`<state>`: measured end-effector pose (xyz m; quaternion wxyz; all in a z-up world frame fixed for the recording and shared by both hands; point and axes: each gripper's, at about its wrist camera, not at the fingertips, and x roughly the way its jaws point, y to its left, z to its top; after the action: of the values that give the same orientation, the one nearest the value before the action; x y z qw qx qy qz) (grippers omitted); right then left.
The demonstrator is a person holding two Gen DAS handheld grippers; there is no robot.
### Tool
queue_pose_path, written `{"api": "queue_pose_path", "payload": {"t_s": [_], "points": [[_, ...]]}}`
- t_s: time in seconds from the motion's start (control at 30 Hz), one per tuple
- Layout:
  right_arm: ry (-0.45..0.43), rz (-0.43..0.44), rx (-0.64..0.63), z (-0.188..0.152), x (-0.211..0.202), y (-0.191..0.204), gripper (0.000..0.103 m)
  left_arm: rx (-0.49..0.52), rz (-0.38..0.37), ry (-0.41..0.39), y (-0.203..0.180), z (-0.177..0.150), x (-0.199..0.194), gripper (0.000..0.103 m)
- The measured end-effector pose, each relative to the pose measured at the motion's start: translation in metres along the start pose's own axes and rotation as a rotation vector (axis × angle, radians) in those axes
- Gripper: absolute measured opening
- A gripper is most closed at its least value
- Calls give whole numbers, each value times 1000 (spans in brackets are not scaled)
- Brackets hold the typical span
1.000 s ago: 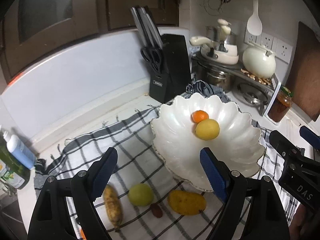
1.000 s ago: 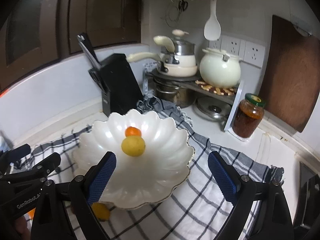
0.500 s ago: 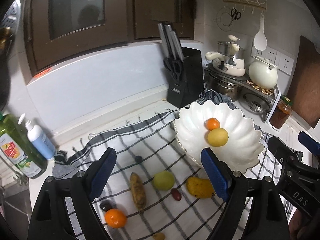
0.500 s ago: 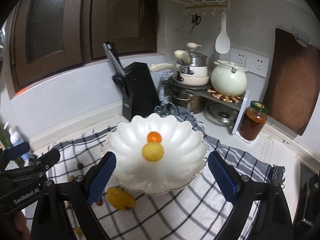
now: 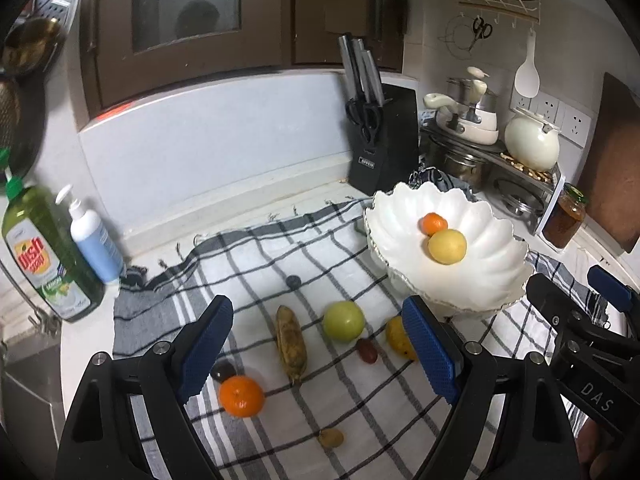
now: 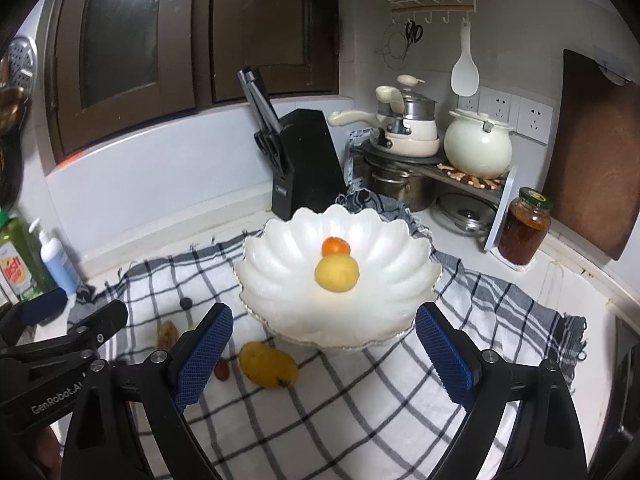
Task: Organize fruits
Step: 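Withdraw both tools from the bowl back toward the remaining fruits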
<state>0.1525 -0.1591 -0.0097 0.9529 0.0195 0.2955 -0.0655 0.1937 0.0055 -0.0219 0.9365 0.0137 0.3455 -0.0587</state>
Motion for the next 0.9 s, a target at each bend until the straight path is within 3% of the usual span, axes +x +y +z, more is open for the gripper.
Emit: {"api": "queue_pose_path", "payload": {"t_s": [0.7,0.77,0.9], "points": [[147,66,-37,-86,25,7,85,34,-14,112,-1,-87,32,82],[168,74,-42,-93,30,7,80,37,-21,134,-1,-94,40,78],[198,78,-38,-103,39,7,80,39,-20,164,-2,-104,50,76]]}}
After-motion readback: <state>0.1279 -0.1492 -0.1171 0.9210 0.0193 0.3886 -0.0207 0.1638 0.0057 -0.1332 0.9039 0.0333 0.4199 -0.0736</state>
